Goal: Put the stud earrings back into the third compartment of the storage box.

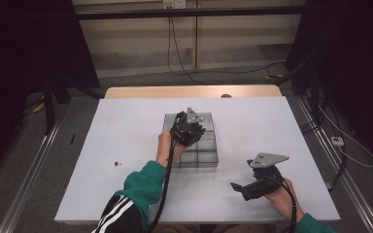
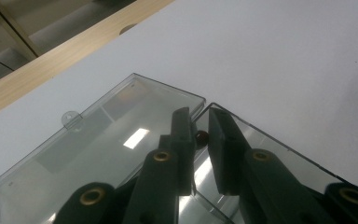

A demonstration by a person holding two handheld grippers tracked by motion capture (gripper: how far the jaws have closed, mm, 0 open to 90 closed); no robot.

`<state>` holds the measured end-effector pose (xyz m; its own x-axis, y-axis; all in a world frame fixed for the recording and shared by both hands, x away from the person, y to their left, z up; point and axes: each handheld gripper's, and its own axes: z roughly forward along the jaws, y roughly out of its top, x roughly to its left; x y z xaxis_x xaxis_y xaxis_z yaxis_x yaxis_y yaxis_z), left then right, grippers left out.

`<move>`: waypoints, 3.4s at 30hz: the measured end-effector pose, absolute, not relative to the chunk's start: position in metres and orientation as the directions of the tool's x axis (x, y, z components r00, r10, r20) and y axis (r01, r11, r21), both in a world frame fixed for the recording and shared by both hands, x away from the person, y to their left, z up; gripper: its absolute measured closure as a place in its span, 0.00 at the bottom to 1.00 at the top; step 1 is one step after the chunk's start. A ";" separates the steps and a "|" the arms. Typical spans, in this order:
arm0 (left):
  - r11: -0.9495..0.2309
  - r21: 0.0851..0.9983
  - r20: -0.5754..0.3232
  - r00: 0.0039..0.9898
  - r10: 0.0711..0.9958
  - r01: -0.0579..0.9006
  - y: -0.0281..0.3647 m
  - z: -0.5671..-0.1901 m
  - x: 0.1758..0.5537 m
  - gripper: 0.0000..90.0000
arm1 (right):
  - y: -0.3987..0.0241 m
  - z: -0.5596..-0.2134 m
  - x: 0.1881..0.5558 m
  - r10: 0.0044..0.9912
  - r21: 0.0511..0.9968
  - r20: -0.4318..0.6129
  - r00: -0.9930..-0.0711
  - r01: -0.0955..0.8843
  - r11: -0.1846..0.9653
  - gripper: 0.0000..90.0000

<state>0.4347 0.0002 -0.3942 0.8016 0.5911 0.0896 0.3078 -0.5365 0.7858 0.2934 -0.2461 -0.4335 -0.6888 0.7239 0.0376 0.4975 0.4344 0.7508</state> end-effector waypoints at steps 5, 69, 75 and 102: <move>-0.553 0.770 0.090 0.806 0.586 0.317 -0.003 -0.398 0.436 0.90 | -0.246 -0.434 0.294 0.722 0.750 0.036 -0.691 0.496 0.437 0.01; -0.599 0.710 0.114 0.778 0.617 0.371 0.041 -0.407 0.407 0.16 | -0.246 -0.434 0.294 0.712 0.748 0.052 -0.700 0.500 0.437 0.01; -0.625 0.685 0.135 0.778 0.613 0.374 0.057 -0.410 0.398 0.08 | -0.245 -0.434 0.293 0.710 0.747 0.057 -0.701 0.502 0.435 0.01; -0.564 0.687 0.112 0.700 0.705 0.458 0.140 -0.410 0.389 0.00 | -0.244 -0.435 0.293 0.701 0.748 0.060 -0.710 0.498 0.440 0.01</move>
<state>0.3885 0.1405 -0.4101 0.7003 0.7050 0.1122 0.4579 -0.5642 0.6870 0.2932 -0.2442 -0.4348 -0.7102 0.7014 0.0604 0.4978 0.4397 0.7476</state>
